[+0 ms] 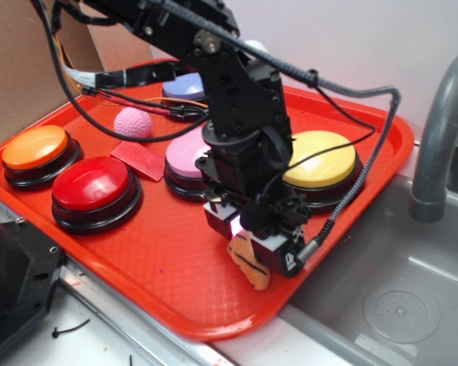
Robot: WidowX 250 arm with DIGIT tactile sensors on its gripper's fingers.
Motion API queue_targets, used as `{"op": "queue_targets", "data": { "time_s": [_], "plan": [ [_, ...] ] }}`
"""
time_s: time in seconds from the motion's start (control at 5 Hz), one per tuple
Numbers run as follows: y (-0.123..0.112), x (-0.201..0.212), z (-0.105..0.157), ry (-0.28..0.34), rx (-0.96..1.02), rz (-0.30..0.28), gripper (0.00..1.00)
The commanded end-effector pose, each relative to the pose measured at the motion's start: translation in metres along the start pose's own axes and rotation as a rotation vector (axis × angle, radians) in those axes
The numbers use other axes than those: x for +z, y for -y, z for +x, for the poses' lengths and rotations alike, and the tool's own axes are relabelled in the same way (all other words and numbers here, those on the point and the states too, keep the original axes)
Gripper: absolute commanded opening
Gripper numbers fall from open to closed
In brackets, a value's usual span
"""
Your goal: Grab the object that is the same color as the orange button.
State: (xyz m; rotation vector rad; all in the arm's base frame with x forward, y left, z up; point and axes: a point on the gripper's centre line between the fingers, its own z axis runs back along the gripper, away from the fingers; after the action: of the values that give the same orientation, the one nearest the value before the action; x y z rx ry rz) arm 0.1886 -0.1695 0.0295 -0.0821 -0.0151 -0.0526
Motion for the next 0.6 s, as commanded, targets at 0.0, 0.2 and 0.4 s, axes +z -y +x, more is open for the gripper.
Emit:
{"op": "queue_targets", "data": {
  "time_s": [0.0, 0.2, 0.4],
  "plan": [
    [-0.012, 0.043, 0.006, -0.004, -0.140, -0.010, 0.00],
    [-0.027, 0.084, 0.005, -0.005, -0.216, 0.041, 0.00],
    [-0.039, 0.115, -0.002, -0.005, -0.173, 0.099, 0.00]
  ]
}}
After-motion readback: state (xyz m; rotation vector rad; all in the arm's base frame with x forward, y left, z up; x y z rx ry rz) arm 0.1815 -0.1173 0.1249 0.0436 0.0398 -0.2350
